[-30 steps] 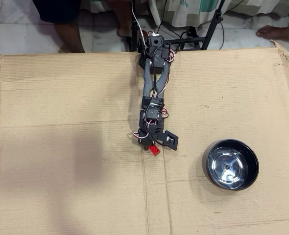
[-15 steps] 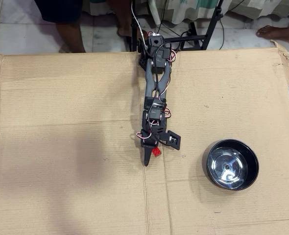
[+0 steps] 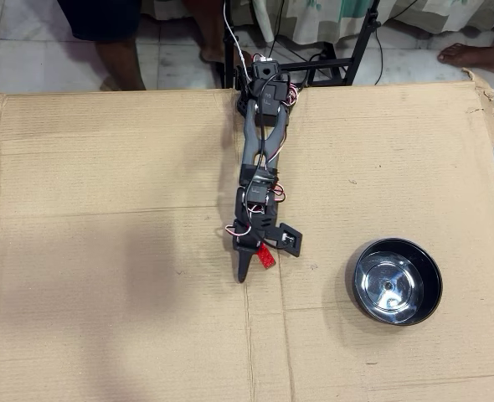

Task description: Grasp a lego block and put it in the bin.

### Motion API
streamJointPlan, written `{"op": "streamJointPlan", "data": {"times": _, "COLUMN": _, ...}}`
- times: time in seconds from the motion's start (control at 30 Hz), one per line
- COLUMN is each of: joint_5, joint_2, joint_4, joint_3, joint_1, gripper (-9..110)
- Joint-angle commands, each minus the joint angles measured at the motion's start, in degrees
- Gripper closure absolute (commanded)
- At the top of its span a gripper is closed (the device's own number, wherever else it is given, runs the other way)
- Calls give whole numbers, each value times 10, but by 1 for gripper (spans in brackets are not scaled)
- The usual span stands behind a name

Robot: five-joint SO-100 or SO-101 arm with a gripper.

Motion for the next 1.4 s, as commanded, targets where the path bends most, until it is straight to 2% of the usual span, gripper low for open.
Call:
{"op": "streamJointPlan", "data": {"times": 0.0, "joint_5": -6, "joint_2": 8, "joint_4": 31, "joint_3": -23, "joint_1": -1, "gripper": 59}}
{"op": "streamJointPlan", "data": {"times": 0.53, "joint_5": -7, "joint_2": 24, "joint_4": 64, "joint_3": -27, "joint_1": -4, "gripper": 59}}
{"op": "streamJointPlan", "data": {"times": 0.83, "joint_5": -7, "joint_2": 103, "joint_4": 222, "joint_3": -22, "joint_1": -6, "gripper": 59}}
{"op": "streamJointPlan", "data": {"times": 1.23, "joint_5": 2, "joint_2": 110, "joint_4": 214, "joint_3": -21, "joint_1": -64, "gripper": 59}}
{"op": "streamJointPlan", "data": {"times": 1.37, "joint_5": 2, "joint_2": 86, "joint_4": 177, "joint_3": -22, "joint_1": -70, "gripper": 59}}
